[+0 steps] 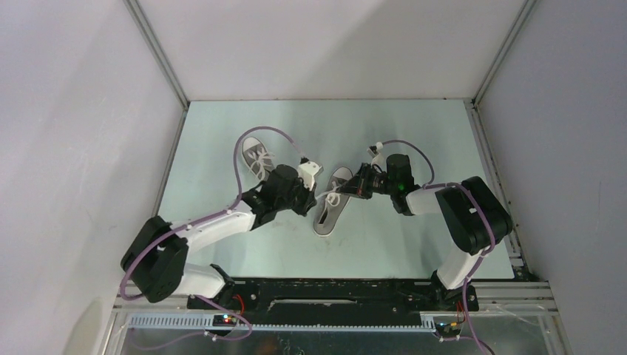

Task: Tie the shoes

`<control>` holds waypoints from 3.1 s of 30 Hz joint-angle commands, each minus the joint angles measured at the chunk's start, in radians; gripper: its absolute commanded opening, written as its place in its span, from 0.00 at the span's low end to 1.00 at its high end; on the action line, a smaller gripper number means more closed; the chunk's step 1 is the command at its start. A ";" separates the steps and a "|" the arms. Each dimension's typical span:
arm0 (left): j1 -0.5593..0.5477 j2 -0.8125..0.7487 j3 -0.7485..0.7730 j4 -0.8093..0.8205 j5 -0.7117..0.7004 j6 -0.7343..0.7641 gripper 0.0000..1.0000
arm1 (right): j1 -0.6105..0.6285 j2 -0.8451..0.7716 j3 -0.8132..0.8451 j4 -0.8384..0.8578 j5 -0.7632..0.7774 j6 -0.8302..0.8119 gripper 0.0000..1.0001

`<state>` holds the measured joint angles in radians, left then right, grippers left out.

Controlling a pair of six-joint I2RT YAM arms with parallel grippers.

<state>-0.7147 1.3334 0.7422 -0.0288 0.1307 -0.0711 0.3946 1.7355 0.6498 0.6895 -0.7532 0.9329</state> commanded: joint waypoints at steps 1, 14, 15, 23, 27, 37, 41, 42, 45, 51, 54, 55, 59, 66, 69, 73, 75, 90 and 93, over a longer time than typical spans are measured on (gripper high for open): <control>-0.010 0.050 -0.068 0.016 -0.030 -0.186 0.10 | 0.000 -0.014 0.001 -0.008 0.021 -0.037 0.00; -0.113 0.142 -0.045 0.114 -0.042 -0.293 0.06 | 0.002 -0.041 0.001 -0.046 0.030 -0.074 0.00; -0.113 0.135 -0.036 0.099 -0.048 -0.287 0.06 | 0.000 -0.043 0.001 -0.050 0.027 -0.080 0.00; -0.084 0.002 0.072 -0.108 -0.219 -0.202 0.14 | -0.002 -0.054 0.062 -0.154 -0.022 -0.205 0.00; -0.027 -0.084 0.109 -0.095 -0.408 -0.219 0.12 | 0.006 -0.066 0.086 -0.178 -0.038 -0.253 0.00; 0.229 0.167 0.387 -0.165 0.059 -0.332 0.04 | 0.057 -0.105 0.112 -0.253 0.002 -0.403 0.00; 0.244 0.327 0.539 -0.268 0.214 -0.365 0.27 | 0.078 -0.121 0.119 -0.275 0.036 -0.442 0.00; 0.244 0.359 0.568 -0.284 0.262 -0.375 0.33 | 0.082 -0.124 0.119 -0.276 0.039 -0.448 0.00; 0.244 0.450 0.656 -0.358 0.358 -0.397 0.51 | 0.089 -0.133 0.119 -0.289 0.053 -0.469 0.00; 0.251 0.617 0.822 -0.498 0.533 -0.400 0.56 | 0.110 -0.153 0.119 -0.318 0.079 -0.510 0.00; 0.247 0.699 0.899 -0.556 0.609 -0.402 0.56 | 0.124 -0.160 0.119 -0.325 0.094 -0.527 0.00; 0.242 0.724 0.928 -0.583 0.630 -0.391 0.55 | 0.127 -0.159 0.119 -0.327 0.098 -0.529 0.00; 0.210 0.811 1.045 -0.699 0.640 -0.329 0.53 | 0.137 -0.166 0.119 -0.333 0.112 -0.541 0.00; 0.168 0.893 1.128 -0.822 0.626 -0.264 0.49 | 0.154 -0.185 0.119 -0.356 0.149 -0.570 0.00; 0.159 0.889 1.130 -0.856 0.615 -0.236 0.49 | 0.154 -0.192 0.119 -0.361 0.154 -0.577 0.00; 0.145 0.894 1.142 -0.932 0.604 -0.174 0.45 | 0.158 -0.188 0.119 -0.360 0.145 -0.577 0.00; 0.135 0.905 1.154 -0.968 0.573 -0.157 0.43 | 0.162 -0.186 0.119 -0.364 0.147 -0.580 0.00; 0.110 1.033 1.301 -1.063 0.601 -0.128 0.22 | 0.173 -0.192 0.119 -0.368 0.158 -0.586 0.00; 0.110 1.031 1.292 -1.038 0.632 -0.129 0.20 | 0.172 -0.193 0.119 -0.370 0.159 -0.586 0.00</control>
<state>-0.6003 2.3653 2.0033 -1.0504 0.6991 -0.2245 0.5632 1.5761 0.7345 0.3080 -0.6041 0.3656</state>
